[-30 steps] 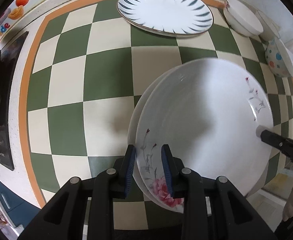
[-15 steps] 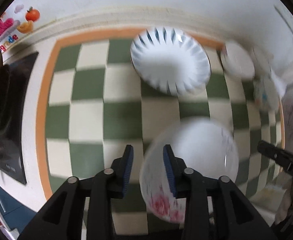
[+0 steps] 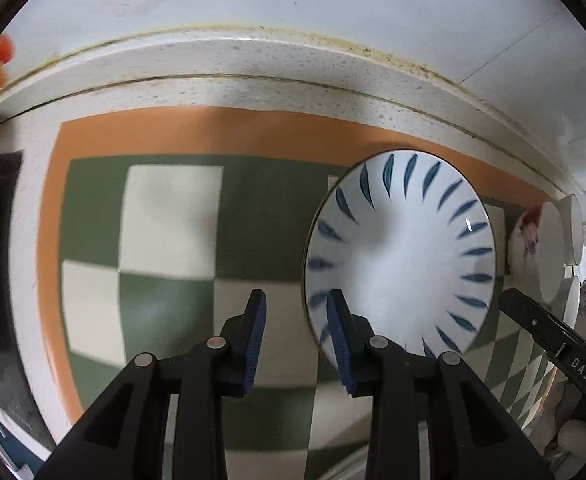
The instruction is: Organize plates and bowls
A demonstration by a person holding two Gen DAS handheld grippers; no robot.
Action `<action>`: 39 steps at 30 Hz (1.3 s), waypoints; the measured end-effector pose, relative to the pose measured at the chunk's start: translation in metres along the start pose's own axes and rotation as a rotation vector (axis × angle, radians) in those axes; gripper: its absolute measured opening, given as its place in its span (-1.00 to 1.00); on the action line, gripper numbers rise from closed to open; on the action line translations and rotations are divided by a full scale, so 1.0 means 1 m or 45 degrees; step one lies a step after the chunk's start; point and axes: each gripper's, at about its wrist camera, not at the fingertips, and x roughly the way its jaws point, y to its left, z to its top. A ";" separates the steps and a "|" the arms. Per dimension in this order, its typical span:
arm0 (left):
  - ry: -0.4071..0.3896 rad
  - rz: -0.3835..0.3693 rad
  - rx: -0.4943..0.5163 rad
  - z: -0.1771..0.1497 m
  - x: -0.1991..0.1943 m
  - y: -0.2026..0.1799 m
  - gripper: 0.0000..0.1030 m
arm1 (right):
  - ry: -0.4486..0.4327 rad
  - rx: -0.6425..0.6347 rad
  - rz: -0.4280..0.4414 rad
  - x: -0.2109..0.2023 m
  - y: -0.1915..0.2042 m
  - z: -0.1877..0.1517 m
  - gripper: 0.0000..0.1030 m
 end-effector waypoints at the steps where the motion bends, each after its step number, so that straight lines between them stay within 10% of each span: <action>1: 0.010 0.000 0.008 0.005 0.006 -0.001 -0.43 | 0.006 0.008 -0.001 0.005 -0.001 0.004 -0.27; 10: 0.014 -0.033 0.064 0.016 0.028 -0.009 -0.70 | 0.005 -0.007 -0.024 0.024 -0.006 0.016 -0.86; 26: -0.097 -0.027 0.066 -0.024 -0.025 -0.027 -0.71 | -0.056 -0.067 0.019 -0.019 0.011 -0.003 -0.87; 39: -0.201 -0.037 0.108 -0.092 -0.091 -0.039 -0.71 | -0.131 -0.131 0.085 -0.109 0.016 -0.087 -0.87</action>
